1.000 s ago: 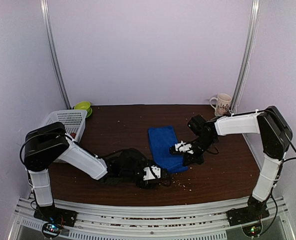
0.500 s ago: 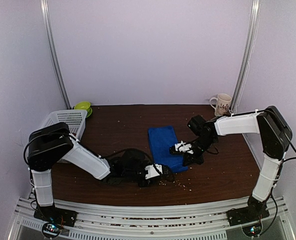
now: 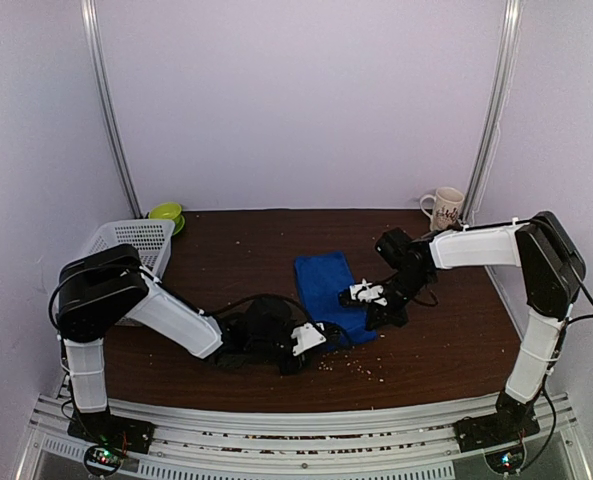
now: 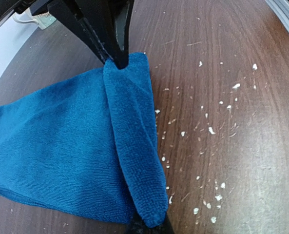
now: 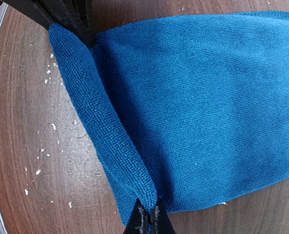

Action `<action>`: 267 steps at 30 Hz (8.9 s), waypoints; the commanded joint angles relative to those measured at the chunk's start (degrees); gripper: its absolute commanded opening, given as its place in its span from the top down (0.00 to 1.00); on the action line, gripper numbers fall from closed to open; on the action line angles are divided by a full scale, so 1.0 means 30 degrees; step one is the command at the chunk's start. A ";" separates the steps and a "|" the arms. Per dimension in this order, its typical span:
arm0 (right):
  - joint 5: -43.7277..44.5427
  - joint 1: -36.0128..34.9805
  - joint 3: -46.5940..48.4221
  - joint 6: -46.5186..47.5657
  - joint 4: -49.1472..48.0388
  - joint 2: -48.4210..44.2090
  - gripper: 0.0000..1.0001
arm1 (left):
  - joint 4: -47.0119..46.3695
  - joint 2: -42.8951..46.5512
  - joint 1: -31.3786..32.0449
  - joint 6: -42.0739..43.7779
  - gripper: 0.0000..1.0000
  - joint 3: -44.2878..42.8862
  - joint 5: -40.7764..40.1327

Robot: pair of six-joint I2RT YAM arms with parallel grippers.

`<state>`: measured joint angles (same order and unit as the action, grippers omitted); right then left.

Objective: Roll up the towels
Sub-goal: Roll the towel at the center of the board.

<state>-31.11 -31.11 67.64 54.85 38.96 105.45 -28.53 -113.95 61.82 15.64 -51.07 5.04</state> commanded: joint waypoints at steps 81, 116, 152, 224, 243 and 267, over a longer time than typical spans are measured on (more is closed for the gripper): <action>1.2482 -0.5737 -1.3302 0.4290 -2.3782 -0.3608 0.45 | -0.0321 -0.3234 -0.5545 -1.4618 1.00 -0.1903 1.1591; 0.8011 -0.5943 -0.7965 -0.0123 -1.2671 -0.4567 1.00 | -0.0387 0.7647 -0.4862 -0.7475 0.08 0.4331 0.3124; 0.3953 -0.3322 -0.3923 0.0507 -0.4344 -0.2499 1.00 | -0.4737 -0.0636 0.5256 0.8586 0.25 0.1854 -1.0777; 0.1113 -0.2693 0.0863 0.2460 0.5879 0.0702 1.00 | 0.8861 0.1555 -0.1143 0.2608 1.00 -0.2547 0.5768; 0.2496 -0.1496 0.2937 -0.0036 0.5578 0.2221 0.84 | 1.3536 -0.2385 -0.2980 0.1541 1.00 -0.6713 1.0593; 0.3345 0.0599 -0.3218 0.3281 -0.1339 -0.5641 0.38 | 1.4069 -0.4317 -0.4135 -0.1435 1.00 -0.8004 1.2514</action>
<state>-23.86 -29.91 66.76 58.81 43.94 96.03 7.79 -123.35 50.46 13.61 -74.11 44.21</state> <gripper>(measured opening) 0.602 0.078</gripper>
